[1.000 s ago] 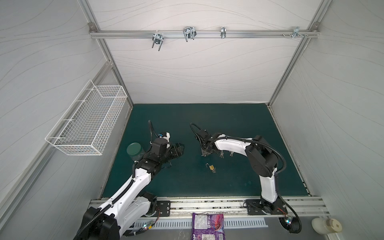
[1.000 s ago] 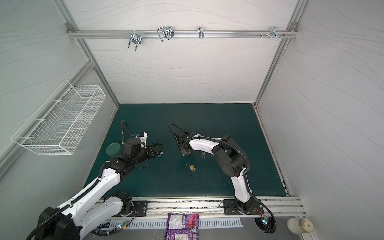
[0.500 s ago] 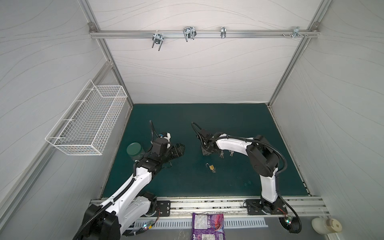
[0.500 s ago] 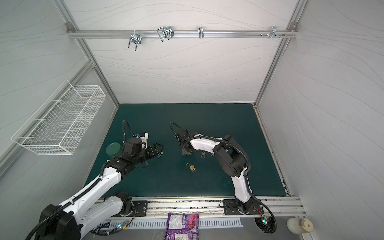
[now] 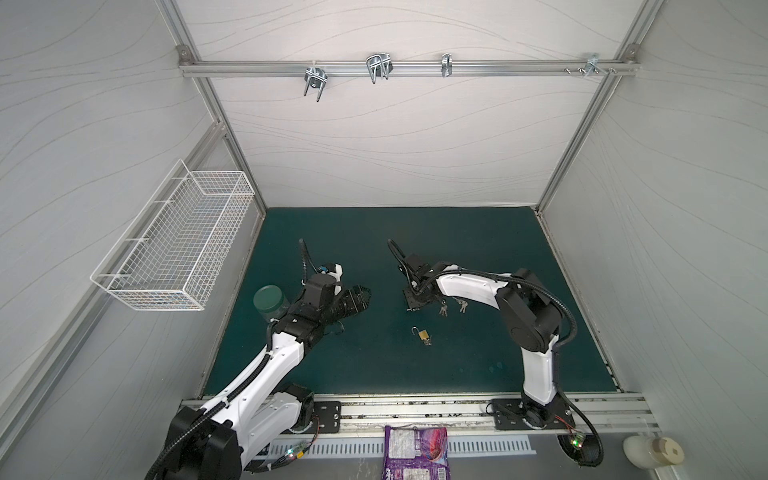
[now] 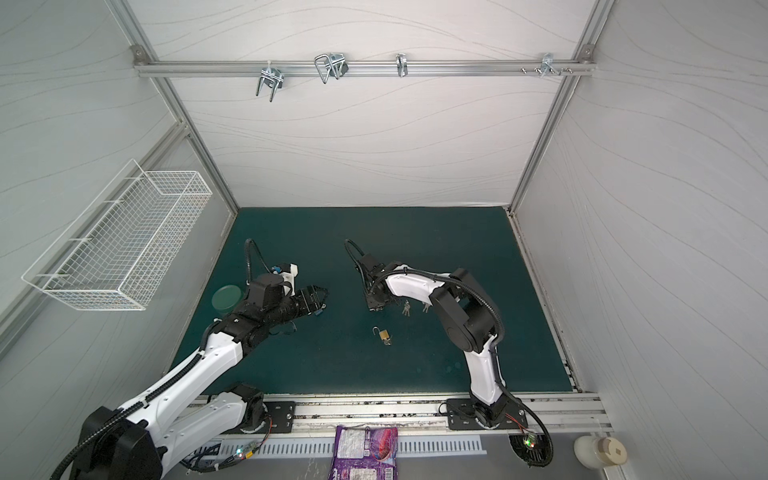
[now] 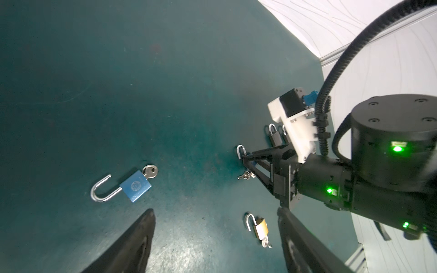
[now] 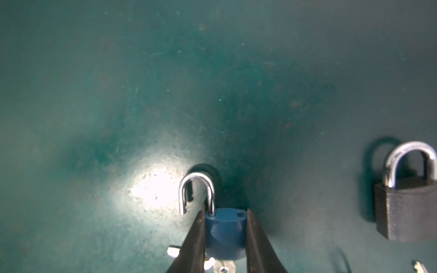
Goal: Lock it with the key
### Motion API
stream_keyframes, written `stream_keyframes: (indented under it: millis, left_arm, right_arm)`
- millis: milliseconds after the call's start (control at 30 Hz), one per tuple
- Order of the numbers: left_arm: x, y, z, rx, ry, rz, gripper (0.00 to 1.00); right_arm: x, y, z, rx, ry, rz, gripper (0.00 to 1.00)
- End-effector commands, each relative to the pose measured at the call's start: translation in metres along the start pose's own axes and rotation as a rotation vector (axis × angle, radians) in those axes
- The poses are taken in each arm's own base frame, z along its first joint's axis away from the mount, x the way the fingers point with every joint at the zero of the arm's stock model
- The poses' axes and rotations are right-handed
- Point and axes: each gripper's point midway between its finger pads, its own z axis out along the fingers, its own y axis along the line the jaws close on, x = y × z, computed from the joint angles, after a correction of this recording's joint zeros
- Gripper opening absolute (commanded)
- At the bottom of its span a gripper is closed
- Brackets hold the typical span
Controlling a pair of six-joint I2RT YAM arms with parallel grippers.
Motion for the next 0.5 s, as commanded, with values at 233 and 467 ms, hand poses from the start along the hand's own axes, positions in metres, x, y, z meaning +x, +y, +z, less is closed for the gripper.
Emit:
stream_keyframes:
  millis: [233, 467]
  left_arm:
    - [-0.057, -0.086, -0.045, 0.265, -0.122, 0.117, 0.82]
    - [-0.068, -0.148, -0.084, 0.492, -0.107, 0.242, 0.81]
  right_arm:
    - [-0.018, 0.034, -0.133, -0.323, -0.375, -0.210, 0.00]
    - [-0.015, 0.038, -0.223, -0.395, -0.623, -0.390, 0.00]
